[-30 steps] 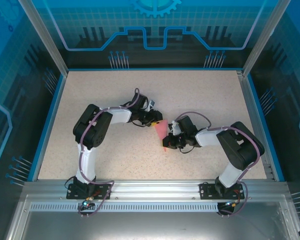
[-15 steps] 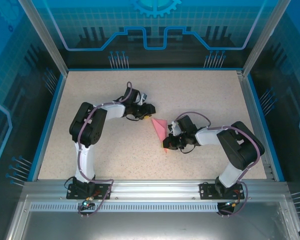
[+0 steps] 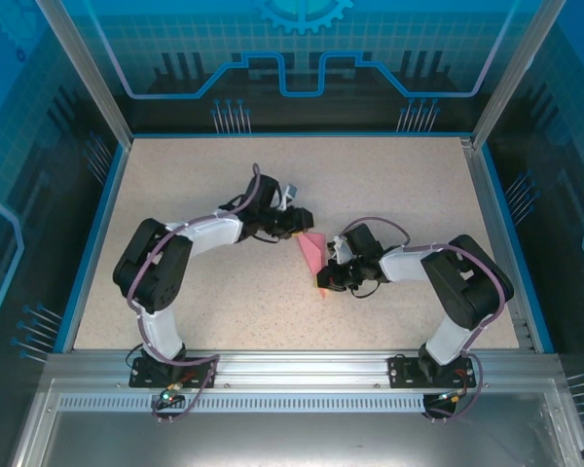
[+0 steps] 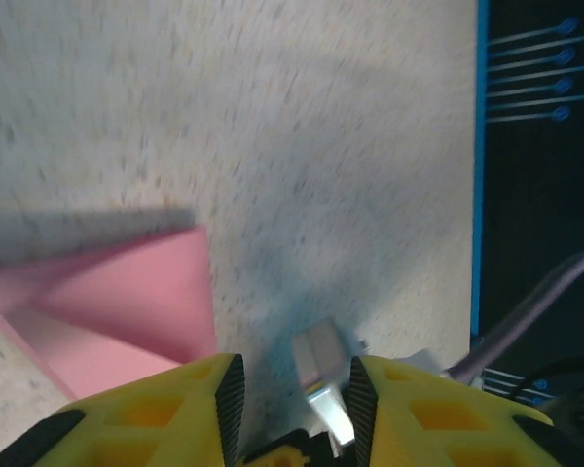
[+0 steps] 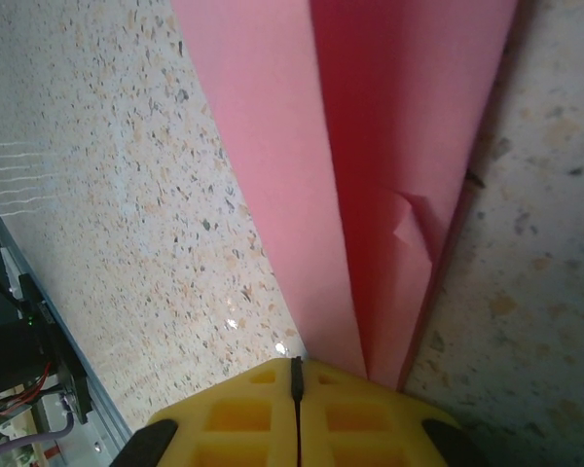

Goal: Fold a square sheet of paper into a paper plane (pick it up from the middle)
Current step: Fold the wing for the fifth time at the center of the table.

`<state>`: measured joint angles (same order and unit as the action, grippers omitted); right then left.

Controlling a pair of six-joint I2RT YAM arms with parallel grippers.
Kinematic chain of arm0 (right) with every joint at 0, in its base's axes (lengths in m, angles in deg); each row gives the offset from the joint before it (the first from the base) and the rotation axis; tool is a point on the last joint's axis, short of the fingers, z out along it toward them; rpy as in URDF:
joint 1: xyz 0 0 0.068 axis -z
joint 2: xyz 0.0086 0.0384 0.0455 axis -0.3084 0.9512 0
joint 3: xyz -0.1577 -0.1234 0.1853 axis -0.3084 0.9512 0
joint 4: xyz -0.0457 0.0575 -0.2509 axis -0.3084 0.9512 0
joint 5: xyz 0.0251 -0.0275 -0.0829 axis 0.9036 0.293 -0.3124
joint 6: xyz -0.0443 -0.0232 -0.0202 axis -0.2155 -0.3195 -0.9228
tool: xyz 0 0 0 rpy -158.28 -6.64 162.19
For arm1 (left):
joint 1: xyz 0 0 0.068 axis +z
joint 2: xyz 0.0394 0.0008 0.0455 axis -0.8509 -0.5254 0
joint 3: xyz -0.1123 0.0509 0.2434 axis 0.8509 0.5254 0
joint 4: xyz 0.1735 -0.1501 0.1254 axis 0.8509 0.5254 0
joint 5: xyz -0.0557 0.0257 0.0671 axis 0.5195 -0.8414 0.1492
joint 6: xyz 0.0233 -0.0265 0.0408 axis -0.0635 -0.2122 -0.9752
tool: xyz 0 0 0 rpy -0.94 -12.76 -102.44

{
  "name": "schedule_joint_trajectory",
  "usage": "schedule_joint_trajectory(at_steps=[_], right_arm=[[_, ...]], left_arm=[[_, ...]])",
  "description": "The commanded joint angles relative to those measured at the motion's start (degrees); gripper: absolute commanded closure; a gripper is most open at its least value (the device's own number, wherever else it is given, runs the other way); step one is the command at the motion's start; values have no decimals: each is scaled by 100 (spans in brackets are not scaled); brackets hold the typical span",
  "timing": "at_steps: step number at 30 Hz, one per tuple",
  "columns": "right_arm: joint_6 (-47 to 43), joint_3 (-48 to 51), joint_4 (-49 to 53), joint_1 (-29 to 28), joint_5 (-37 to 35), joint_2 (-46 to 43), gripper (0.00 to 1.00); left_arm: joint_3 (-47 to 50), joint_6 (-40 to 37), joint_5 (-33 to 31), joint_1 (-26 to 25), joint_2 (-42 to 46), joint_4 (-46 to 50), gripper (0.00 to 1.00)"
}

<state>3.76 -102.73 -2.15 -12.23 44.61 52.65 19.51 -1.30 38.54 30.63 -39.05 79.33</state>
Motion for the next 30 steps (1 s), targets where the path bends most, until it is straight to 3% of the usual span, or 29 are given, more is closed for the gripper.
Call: schedule_joint_trajectory(at_steps=[1, 7, 18, 30], right_arm=[[47, 82, 306, 15, -178, 313, 94], [80, 148, 283, 14, -226, 293, 94], [-60, 245, 480, 11, -139, 58, 94], [-183, 179, 685, 14, 4, -145, 92]], left_arm=[[146, 451, 139, -173, -350, -338, 64], [390, 729, 278, -266, -649, -853, 63], [47, 171, -763, -21, -979, 190, 63], [-111, 44, -421, 375, -1381, 109, 64]])
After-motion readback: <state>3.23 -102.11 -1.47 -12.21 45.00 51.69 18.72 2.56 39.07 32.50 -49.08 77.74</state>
